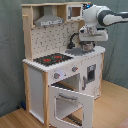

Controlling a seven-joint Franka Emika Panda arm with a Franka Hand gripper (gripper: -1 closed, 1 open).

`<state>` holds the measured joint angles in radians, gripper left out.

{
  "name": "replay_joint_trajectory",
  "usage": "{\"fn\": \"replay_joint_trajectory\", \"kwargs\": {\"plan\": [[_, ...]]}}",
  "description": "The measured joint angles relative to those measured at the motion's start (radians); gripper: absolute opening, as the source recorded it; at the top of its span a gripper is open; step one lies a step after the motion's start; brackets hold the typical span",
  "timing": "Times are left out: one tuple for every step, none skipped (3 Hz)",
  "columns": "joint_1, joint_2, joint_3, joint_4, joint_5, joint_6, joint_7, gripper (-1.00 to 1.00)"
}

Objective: Play with the kitchen

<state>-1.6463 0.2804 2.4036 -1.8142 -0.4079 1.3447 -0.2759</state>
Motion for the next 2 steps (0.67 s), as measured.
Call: {"fn": "replay_joint_trajectory", "kwargs": {"plan": [[-0.004,0.063,-0.003,-0.051,-0.052,0.014,0.038,-1.00],[-0.012,0.121,-0.016,-0.098,-0.109,0.042,0.072,-1.00]]}}
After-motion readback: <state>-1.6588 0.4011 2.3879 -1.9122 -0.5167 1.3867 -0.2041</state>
